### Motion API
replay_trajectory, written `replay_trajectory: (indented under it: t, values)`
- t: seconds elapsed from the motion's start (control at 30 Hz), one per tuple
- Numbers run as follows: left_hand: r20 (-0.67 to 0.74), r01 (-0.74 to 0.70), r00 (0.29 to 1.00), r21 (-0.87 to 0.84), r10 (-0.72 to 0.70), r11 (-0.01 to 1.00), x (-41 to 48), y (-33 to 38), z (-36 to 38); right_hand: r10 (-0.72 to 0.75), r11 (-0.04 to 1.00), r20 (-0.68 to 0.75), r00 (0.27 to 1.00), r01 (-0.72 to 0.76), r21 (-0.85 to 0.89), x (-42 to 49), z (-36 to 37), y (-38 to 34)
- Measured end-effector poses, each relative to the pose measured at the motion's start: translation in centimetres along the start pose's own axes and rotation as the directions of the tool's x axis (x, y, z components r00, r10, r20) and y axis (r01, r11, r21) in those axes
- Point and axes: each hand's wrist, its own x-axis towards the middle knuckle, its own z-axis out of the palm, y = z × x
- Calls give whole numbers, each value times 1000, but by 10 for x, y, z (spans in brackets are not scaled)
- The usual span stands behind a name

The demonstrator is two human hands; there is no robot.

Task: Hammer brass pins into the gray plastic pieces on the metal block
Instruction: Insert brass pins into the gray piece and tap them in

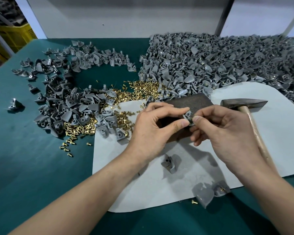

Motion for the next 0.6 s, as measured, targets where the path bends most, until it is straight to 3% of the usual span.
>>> replay_trajectory:
  t: [0.27, 0.6]
  values:
    - [1, 6, 1000, -3, -6, 1000, -1, 0, 1, -61, 990, -2, 998, 60, -125, -1, -1, 0]
    - [-1, -4, 1000, 8, 4, 1000, 0, -2, 0, -56, 995, 14, 998, 57, -76, 0, -1, 1]
